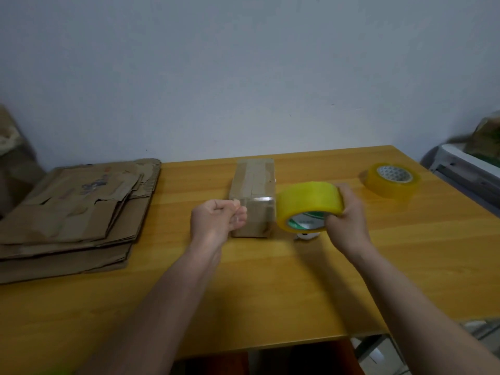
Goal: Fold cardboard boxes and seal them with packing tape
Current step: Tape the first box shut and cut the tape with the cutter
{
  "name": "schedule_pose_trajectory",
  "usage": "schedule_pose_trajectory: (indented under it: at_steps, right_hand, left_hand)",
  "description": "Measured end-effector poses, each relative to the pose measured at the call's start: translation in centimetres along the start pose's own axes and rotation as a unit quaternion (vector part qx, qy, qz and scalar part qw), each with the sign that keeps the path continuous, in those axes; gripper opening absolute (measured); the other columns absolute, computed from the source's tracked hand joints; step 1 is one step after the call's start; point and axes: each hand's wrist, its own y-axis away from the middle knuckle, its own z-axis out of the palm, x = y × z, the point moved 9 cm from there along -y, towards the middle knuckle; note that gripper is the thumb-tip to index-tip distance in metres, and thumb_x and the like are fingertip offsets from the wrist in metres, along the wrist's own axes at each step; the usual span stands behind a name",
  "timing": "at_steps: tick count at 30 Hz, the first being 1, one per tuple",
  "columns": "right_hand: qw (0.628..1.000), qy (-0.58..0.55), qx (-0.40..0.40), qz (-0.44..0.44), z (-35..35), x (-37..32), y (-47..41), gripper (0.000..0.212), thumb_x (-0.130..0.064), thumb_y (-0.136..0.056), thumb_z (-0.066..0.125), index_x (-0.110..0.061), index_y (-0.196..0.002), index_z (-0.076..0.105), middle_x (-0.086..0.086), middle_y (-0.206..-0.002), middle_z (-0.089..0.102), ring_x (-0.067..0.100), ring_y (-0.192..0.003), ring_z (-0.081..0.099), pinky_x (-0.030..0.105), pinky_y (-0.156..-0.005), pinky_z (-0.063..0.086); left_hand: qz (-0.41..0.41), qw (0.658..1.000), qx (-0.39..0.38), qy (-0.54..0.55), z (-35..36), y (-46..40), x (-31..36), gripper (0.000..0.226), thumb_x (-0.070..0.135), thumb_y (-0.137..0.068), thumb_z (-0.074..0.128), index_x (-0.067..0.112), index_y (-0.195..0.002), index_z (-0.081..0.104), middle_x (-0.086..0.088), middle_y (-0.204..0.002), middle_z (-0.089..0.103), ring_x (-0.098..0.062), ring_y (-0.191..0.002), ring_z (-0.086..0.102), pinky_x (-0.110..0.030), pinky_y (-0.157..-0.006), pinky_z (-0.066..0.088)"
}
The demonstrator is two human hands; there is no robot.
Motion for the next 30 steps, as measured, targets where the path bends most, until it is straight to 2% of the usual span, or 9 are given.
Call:
schedule_pose_trajectory:
  at_steps: [2,6,8,10,13,19,23,28,30]
  right_hand:
    - [0.997,0.077,0.009,-0.004,-0.5,-0.4,-0.2,0.053,0.018,-0.067,0.048,-0.014,-0.109,0.053,0.005,-0.093,0.056,0.025,-0.087,0.054,0.029,-0.061,0.045]
    - [0.97,0.242,0.001,-0.033,-1.3,-0.8,-1.1,0.05,0.011,-0.068,0.055,-0.013,-0.112,0.053,0.011,-0.108,0.056,0.033,-0.103,0.051,0.045,-0.076,0.047]
    - [0.967,0.254,-0.007,-0.008,-1.5,-0.6,-1.7,0.048,0.011,-0.069,0.054,-0.012,-0.112,0.053,0.013,-0.111,0.056,0.035,-0.107,0.05,0.049,-0.078,0.048]
    - [0.967,0.255,-0.005,-0.005,-1.3,-1.0,-2.0,0.046,0.012,-0.07,0.053,-0.012,-0.109,0.052,0.013,-0.11,0.056,0.034,-0.106,0.05,0.049,-0.077,0.048]
    - [0.956,0.292,-0.02,-0.009,-0.6,-1.5,-2.4,0.046,0.011,-0.072,0.055,-0.012,-0.112,0.051,0.011,-0.113,0.054,0.032,-0.109,0.048,0.043,-0.077,0.045]
    - [0.938,0.343,-0.041,-0.003,0.4,-1.7,-3.6,0.035,0.006,-0.078,0.056,-0.013,-0.107,0.05,0.01,-0.102,0.053,0.031,-0.1,0.048,0.039,-0.07,0.041]
    - [0.923,0.379,-0.066,0.005,1.4,-0.9,-4.2,0.033,0.003,-0.081,0.056,-0.014,-0.109,0.048,0.009,-0.102,0.052,0.031,-0.098,0.048,0.037,-0.067,0.038]
    - [0.896,0.424,-0.126,0.034,3.9,1.4,-3.3,0.032,-0.002,-0.086,0.054,-0.015,-0.113,0.043,0.01,-0.108,0.049,0.03,-0.101,0.046,0.037,-0.066,0.035]
    - [0.893,0.429,-0.136,0.036,4.5,1.6,-3.1,0.031,-0.004,-0.086,0.055,-0.014,-0.113,0.042,0.009,-0.107,0.047,0.029,-0.1,0.044,0.036,-0.066,0.035]
  left_hand:
    - [-0.006,1.0,0.011,-0.01,-0.8,-0.2,0.0,0.008,0.007,-0.091,0.064,-0.001,-0.089,0.067,-0.011,-0.078,0.071,-0.011,-0.06,0.068,-0.019,-0.059,0.057]
    - [-0.005,0.999,0.025,-0.035,-2.5,-1.7,1.2,0.007,0.009,-0.09,0.066,0.003,-0.089,0.068,-0.007,-0.077,0.072,-0.01,-0.063,0.067,-0.018,-0.059,0.056]
    - [-0.013,0.998,0.003,-0.055,-2.4,-2.3,1.5,0.008,0.009,-0.09,0.066,0.002,-0.089,0.068,-0.007,-0.077,0.071,-0.011,-0.063,0.065,-0.017,-0.058,0.056]
    - [-0.022,0.998,0.016,-0.064,-2.4,-2.8,1.3,0.012,0.014,-0.091,0.066,0.004,-0.085,0.067,-0.004,-0.074,0.069,-0.012,-0.064,0.062,-0.019,-0.057,0.055]
    - [-0.013,0.991,0.055,-0.122,-2.6,-3.6,1.3,0.022,0.029,-0.091,0.066,0.013,-0.076,0.062,0.003,-0.076,0.062,-0.014,-0.071,0.054,-0.027,-0.064,0.046]
    - [0.005,0.981,0.073,-0.179,-2.4,-4.9,1.4,0.023,0.03,-0.094,0.061,0.013,-0.08,0.056,-0.002,-0.092,0.061,-0.014,-0.084,0.052,-0.021,-0.058,0.032]
    - [-0.019,0.98,0.062,-0.19,-2.2,-5.9,0.1,0.024,0.028,-0.094,0.062,0.01,-0.08,0.055,-0.005,-0.095,0.061,-0.017,-0.088,0.052,-0.028,-0.072,0.036]
    - [-0.069,0.988,0.016,-0.14,-1.4,-6.5,-3.3,0.026,0.029,-0.094,0.062,0.016,-0.073,0.054,0.0,-0.073,0.053,-0.021,-0.082,0.049,-0.037,-0.078,0.043]
    - [-0.064,0.988,0.021,-0.138,-1.3,-6.7,-3.6,0.021,0.031,-0.094,0.061,0.018,-0.079,0.053,0.0,-0.081,0.055,-0.022,-0.087,0.052,-0.042,-0.086,0.048]
